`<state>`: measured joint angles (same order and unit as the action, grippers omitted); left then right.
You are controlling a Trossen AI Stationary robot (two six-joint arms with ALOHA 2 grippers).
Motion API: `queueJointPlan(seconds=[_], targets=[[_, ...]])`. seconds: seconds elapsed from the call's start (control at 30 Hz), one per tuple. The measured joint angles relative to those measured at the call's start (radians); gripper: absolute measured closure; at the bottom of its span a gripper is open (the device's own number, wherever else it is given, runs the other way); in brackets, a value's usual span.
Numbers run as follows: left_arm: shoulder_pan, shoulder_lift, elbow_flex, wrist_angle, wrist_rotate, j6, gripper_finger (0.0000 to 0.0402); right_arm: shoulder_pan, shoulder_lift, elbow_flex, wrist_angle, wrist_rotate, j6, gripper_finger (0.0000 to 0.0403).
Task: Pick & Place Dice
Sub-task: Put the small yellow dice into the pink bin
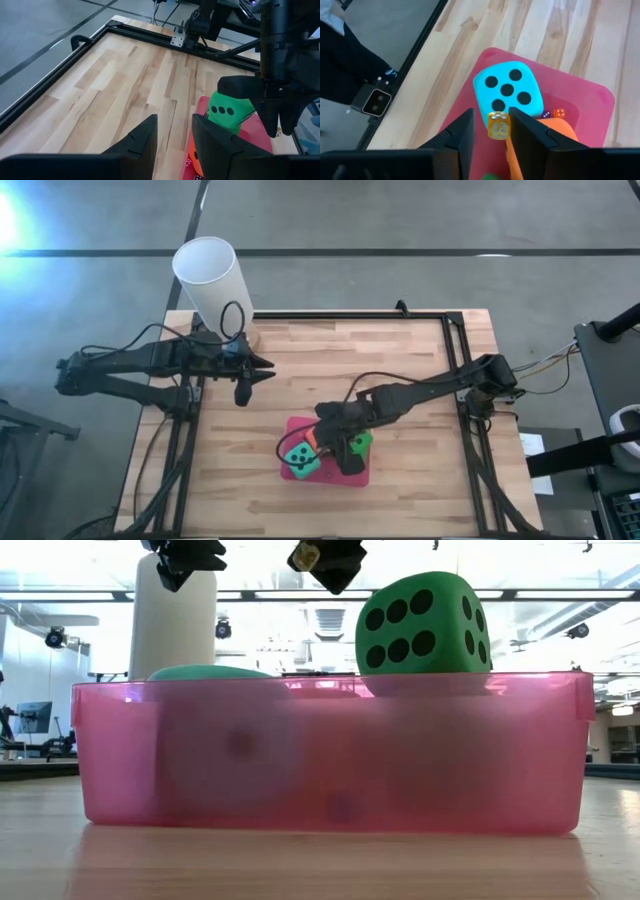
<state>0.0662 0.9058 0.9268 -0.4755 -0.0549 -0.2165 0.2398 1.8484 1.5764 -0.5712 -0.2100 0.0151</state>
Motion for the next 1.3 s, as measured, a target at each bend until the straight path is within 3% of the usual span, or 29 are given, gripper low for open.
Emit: queueJointPlan(seconds=[0.4, 0.93, 1.3], targets=[[0.000, 0.000, 0.000, 0.000, 0.003, 0.011, 0.0276, -0.019, 0.001, 0.000, -0.010, 0.012, 0.000, 0.0246], [0.000, 0.000, 0.000, 0.000, 0.003, 0.011, 0.0275, -0.030, -0.031, 0.013, -0.143, 0.026, 0.128, 0.0266], [0.001, 0.000, 0.000, 0.000, 0.003, 0.011, 0.0277, -0.030, -0.031, 0.015, -0.193, 0.026, 0.134, 0.0254]])
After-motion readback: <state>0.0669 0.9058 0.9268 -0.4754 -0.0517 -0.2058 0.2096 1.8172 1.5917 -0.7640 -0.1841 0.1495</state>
